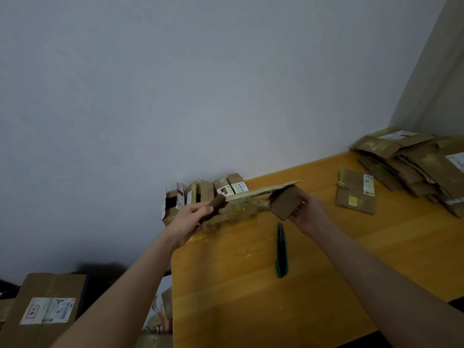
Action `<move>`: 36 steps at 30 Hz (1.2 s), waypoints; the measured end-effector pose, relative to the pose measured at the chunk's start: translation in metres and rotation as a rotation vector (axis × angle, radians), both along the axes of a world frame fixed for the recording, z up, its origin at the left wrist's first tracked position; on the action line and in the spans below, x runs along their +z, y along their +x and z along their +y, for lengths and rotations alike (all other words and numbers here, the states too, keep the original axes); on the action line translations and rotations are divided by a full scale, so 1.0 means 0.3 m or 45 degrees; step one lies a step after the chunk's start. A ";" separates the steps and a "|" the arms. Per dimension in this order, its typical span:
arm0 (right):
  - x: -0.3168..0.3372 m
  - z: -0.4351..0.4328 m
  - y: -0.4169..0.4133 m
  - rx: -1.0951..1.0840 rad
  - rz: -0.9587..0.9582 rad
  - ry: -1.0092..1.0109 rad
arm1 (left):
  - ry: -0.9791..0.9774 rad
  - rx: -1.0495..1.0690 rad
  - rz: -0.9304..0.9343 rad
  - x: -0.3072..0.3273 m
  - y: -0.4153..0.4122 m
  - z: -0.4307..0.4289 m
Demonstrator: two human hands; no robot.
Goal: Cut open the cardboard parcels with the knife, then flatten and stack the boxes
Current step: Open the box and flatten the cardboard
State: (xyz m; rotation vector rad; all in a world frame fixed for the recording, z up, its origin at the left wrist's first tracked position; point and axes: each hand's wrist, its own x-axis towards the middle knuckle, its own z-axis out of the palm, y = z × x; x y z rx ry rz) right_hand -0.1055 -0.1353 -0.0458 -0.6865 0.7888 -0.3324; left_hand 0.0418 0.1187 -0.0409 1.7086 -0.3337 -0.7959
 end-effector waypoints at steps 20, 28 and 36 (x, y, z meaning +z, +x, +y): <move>-0.227 0.121 0.008 0.616 0.696 -0.670 | 0.119 0.505 0.476 -0.222 -0.067 0.138; -0.418 0.244 0.034 0.759 0.867 -1.291 | 0.410 0.570 0.509 -0.444 -0.151 0.232; -0.496 0.330 0.060 1.077 0.830 -1.877 | 1.205 0.296 -0.316 -0.551 -0.218 0.123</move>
